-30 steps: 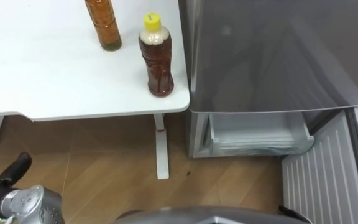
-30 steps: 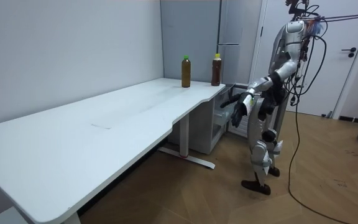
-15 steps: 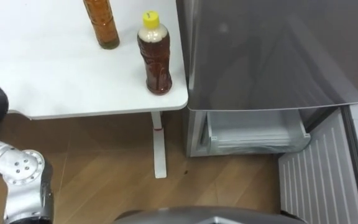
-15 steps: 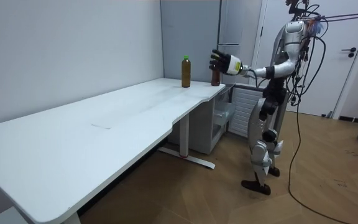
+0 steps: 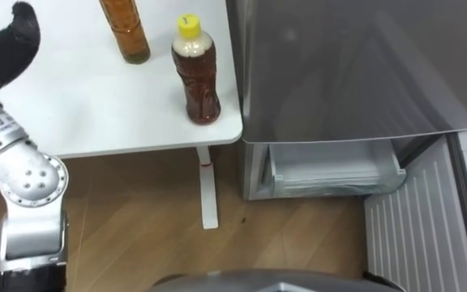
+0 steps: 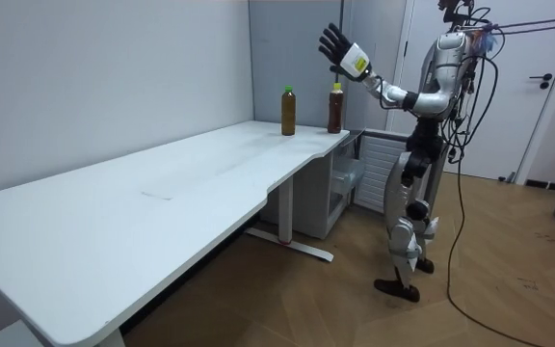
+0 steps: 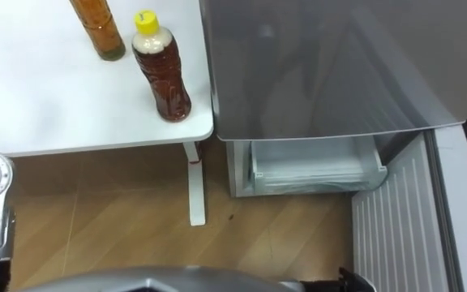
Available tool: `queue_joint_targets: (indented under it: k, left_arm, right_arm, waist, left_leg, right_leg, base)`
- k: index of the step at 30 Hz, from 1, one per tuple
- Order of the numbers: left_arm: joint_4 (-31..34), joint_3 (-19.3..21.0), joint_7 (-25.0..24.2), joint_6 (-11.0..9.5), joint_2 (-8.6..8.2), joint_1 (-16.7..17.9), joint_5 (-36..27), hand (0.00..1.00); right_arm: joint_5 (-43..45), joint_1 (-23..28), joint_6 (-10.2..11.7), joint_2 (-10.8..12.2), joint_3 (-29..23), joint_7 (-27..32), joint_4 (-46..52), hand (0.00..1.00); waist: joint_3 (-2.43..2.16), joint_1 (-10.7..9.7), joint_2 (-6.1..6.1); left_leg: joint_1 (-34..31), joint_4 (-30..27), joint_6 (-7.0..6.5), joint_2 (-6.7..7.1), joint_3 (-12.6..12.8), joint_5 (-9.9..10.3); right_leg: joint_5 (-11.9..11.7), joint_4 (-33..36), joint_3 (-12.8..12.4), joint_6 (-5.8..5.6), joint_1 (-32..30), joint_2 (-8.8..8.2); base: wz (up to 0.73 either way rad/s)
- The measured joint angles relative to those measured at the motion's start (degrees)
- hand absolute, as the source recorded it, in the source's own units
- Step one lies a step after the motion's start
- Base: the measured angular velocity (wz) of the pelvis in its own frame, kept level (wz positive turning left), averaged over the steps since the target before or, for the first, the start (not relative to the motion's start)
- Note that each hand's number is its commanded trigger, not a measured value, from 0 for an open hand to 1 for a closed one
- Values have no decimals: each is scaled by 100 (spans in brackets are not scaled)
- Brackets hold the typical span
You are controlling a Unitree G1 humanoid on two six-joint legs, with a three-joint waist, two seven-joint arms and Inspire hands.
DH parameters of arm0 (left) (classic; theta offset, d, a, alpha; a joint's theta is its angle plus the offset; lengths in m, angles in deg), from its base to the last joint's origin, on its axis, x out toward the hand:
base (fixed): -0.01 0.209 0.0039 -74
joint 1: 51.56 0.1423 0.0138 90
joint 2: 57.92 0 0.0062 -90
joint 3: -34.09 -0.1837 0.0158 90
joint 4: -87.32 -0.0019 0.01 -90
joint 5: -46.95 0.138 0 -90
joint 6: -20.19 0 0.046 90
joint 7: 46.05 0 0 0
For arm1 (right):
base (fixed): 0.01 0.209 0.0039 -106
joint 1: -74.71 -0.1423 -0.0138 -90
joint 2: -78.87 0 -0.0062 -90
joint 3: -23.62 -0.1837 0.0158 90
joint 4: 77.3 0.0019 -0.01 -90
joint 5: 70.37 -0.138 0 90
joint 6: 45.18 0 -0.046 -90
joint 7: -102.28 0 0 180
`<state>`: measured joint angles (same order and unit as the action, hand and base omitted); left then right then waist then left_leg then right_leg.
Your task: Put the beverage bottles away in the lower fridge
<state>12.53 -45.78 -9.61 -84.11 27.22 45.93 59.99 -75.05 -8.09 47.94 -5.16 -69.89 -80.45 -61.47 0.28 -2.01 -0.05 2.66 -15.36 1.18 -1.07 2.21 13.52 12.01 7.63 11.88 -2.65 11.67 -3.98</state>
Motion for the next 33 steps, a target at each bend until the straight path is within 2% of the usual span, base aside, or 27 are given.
queue_joint_targets:
  k: [6, 11, 15, 23, 27, 29, 33]
  left_arm:
    - [116, -70, -675, 14, 0, -222, -10, 0]
    - [248, -487, -1099, 71, 0, -312, -606, 0]
    - [296, -675, -1495, 187, 0, -313, -908, 0]
    - [715, -896, -1997, 415, -2, -323, -927, 0]
    - [910, -1006, -2461, 462, -6, -336, -1156, 0]
    - [910, -1102, -2749, 552, -20, -335, -1261, 0]
    - [904, -1293, -3304, 742, -29, -335, -1854, 0]
  right_arm:
    - [90, -105, 0, -32, 15, -236, -20, 0]
    - [50, -160, -3, -71, 225, -312, -21, 0]
    - [48, -167, -9, -68, 225, -327, -21, 0]
    - [-182, -277, -17, -22, 234, -232, -203, 0]
    - [-181, -281, -13, -31, 224, -245, -213, 0]
    - [-181, -281, -13, -34, 223, -277, -213, 0]
    - [-185, -274, -18, -19, 226, -321, -189, 0]
  waist:
    - [3, -102, 4]
    - [5, -111, 19]
    - [10, -178, 31]
    - [8, -247, 36]
    - [3, -294, 27]
    - [-1, -299, 16]
    - [-1, -333, 16]
  left_leg:
    - [7, -45, -2, 1, 11, -5]
    - [1, -33, -3, 0, 45, -7]
    - [1, -22, -3, 0, 46, -7]
    - [-7, -23, -3, 0, 64, -6]
    - [-3, -37, -3, -1, 61, -7]
    - [-4, -43, -3, -2, 61, -7]
    - [-7, -45, -4, -4, 61, -7]
  right_leg:
    - [0, -5, -46, 0, -28, 0]
    - [0, 1, -82, 0, -68, -4]
    - [1, -4, -85, -1, -76, -4]
    - [1, -11, -110, -1, -85, -4]
    - [1, -2, -110, -1, -72, -4]
    - [1, 5, -111, -1, -76, -4]
    - [1, 15, -143, 0, -77, -3]
  base:
    - [-2]
    - [-3]
    - [0]
    - [0]
    - [0]
    - [0]
    - [0]
